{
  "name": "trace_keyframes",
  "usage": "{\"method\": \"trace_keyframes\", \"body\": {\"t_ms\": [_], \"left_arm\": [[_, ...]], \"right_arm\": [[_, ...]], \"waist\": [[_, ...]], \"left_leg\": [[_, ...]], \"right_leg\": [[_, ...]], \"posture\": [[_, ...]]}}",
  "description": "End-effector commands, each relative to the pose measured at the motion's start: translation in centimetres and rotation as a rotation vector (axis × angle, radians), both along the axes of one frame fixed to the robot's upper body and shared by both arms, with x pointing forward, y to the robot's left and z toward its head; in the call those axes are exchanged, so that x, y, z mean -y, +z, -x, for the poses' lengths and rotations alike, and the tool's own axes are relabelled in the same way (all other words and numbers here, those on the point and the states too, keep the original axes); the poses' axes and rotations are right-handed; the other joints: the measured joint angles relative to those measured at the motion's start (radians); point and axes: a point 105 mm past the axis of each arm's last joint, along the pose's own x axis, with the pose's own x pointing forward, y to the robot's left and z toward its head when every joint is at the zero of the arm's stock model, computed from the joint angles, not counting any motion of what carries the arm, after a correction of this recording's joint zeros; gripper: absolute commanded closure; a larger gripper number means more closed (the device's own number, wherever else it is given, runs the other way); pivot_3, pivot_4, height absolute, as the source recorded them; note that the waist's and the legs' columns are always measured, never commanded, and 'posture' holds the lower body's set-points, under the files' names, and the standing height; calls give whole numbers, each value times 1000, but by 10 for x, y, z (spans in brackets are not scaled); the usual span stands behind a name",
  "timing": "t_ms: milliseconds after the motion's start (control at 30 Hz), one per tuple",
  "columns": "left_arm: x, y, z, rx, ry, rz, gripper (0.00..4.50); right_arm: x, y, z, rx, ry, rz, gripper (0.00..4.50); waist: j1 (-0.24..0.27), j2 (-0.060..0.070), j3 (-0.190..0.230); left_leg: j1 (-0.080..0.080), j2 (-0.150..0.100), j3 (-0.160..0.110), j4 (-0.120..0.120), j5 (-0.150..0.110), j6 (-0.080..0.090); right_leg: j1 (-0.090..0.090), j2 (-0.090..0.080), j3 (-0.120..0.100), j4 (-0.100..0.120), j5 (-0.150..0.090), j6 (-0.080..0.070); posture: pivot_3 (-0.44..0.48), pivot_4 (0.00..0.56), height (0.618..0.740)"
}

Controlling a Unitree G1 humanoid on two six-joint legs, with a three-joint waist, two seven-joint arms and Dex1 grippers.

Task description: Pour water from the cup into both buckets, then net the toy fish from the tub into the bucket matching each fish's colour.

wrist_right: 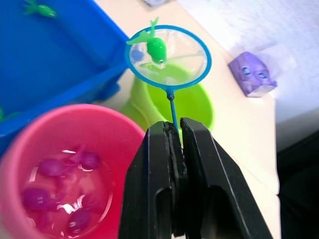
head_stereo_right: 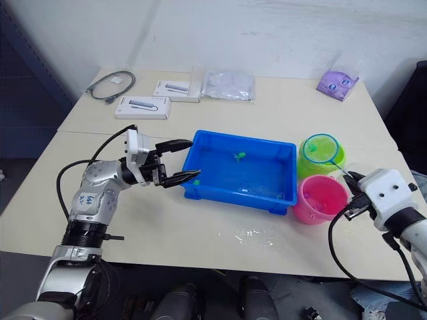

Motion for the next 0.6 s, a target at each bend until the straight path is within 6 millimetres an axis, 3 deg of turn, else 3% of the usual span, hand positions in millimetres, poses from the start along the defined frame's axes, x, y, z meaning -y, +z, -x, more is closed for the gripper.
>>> {"method": "trace_keyframes", "body": {"t_ms": [33,167,333,600], "left_arm": [[4,13,2,50,-10,10,11],[4,14,1,56,7,17,11],[8,17,2,60,5,23,11],[9,20,3,62,11,38,11]], "right_arm": [[17,12,-6,61,-52,72,4500],[35,23,-25,107,-137,235,4500],[36,25,-36,124,-80,599,4500],[34,23,-41,145,-4,770,4500]], "waist": [[0,0,0],[-2,0,0],[0,1,0],[-1,1,0]], "left_leg": [[0,0,0,0,0,0],[0,0,1,0,0,0],[0,0,1,0,0,0],[0,0,2,0,1,-1]], "right_leg": [[0,0,0,0,0,0],[0,0,1,0,0,0],[-1,0,1,1,0,0],[-1,0,1,1,0,0]], "posture": [[0,150,740],[0,150,740],[0,150,740],[0,150,740]]}}
